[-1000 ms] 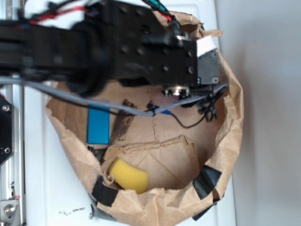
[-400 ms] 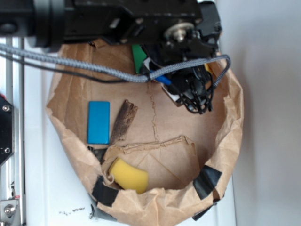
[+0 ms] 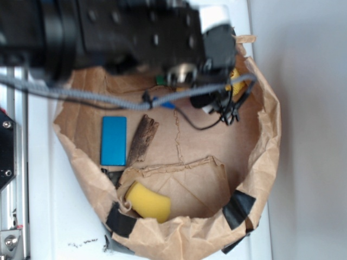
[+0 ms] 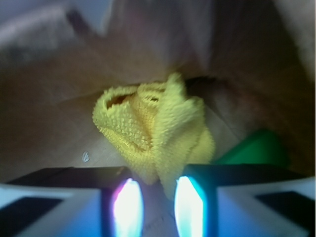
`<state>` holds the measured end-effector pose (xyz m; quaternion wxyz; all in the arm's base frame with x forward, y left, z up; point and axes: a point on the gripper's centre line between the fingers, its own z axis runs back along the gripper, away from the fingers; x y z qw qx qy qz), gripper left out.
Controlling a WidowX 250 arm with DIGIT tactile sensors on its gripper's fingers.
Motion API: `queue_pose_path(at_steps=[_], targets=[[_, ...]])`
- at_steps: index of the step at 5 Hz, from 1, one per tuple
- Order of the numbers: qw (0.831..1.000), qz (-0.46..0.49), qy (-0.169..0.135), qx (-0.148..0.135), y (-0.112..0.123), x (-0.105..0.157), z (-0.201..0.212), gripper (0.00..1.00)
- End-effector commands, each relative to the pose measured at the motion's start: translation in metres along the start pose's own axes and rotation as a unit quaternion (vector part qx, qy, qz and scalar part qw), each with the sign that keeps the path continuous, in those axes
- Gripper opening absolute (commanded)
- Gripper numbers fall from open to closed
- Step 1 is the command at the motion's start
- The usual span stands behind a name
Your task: Grab the yellow cloth.
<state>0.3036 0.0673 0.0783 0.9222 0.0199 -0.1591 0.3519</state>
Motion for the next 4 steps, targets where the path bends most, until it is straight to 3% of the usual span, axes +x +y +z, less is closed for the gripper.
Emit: queue_pose_path(at_steps=[1,3,4], targets=[[0.999,-0.007,-0.036,0.006,0.023,0.043,0.015,1.00],[0.994,-0.070,-0.070,-0.049,0.020,0.044,-0.008,1.00],[0.993,-0.081,-0.072,-0.040,0.011,0.044,-0.031,1.00]])
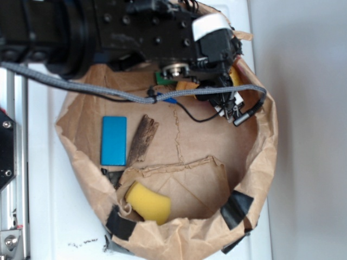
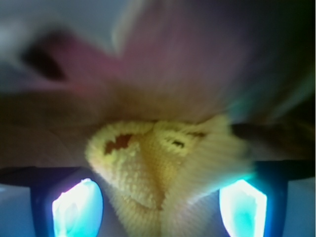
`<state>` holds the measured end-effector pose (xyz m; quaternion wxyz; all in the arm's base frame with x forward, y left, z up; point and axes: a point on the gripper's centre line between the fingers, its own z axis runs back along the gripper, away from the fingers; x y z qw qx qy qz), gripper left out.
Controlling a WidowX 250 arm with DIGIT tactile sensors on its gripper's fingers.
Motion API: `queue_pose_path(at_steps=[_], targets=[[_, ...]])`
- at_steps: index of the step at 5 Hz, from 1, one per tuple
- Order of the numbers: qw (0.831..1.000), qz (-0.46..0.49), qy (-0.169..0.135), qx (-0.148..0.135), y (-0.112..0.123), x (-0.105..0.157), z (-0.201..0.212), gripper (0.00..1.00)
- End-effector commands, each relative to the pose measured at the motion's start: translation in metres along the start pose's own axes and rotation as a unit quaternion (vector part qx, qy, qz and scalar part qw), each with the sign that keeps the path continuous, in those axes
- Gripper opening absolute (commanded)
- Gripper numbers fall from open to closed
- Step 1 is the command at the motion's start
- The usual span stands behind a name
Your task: Grab the yellow cloth.
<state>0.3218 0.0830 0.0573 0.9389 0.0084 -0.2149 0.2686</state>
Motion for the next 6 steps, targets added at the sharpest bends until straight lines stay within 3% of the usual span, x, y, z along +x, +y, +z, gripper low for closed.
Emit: queue_pose_path(at_steps=[1,2,4,5,6], targets=[[0.999,-0.003,-0.034,0.025,0.007,0.024,-0.017,1.00],[0.999,0.006,-0.026,0.019,0.009,0.024,-0.012,0.00],[1.000,0.001,0.005,-0.010,0.005,0.026,0.015,0.00],[0.998,-0.015,0.052,-0.032,0.005,0.018,0.048,0.00],[0.991,-0.040,0.119,-0.052,0.005,0.013,0.079,0.00]])
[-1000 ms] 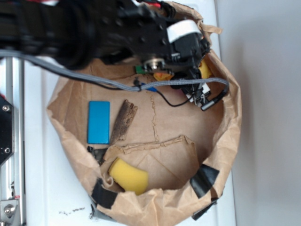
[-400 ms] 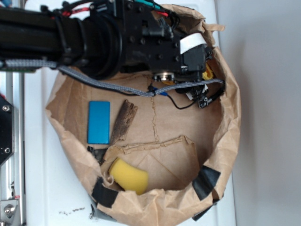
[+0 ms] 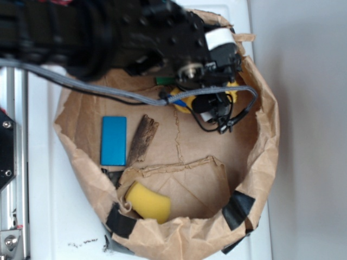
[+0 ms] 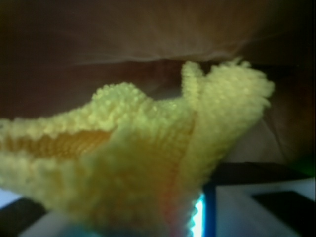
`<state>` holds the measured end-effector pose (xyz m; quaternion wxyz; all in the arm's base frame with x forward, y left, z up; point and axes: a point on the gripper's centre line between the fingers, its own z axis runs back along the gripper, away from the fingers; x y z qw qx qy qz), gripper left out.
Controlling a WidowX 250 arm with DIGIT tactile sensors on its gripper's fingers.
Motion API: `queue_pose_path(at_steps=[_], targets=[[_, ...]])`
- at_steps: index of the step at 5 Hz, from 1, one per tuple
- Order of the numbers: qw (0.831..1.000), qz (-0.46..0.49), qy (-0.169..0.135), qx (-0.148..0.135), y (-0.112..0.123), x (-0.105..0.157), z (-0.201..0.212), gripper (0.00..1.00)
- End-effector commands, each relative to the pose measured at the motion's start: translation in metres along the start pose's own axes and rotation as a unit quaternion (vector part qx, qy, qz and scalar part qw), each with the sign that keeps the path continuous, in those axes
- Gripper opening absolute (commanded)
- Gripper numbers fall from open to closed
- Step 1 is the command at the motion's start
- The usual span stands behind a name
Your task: Grab the yellow cloth.
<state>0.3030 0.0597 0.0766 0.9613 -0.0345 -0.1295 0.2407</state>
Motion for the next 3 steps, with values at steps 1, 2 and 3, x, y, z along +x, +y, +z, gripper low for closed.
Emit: queue_pose_path(at_steps=[1,2,3], targets=[[0.997,-0.040,0.067,0.003,0.006,0.013,0.080,0.00],[0.993,-0.080,0.088,0.013,-0.007,0.004,0.081,0.00],[0.995,-0.090,0.050,-0.010,-0.009,-0.008,0.084,0.00]])
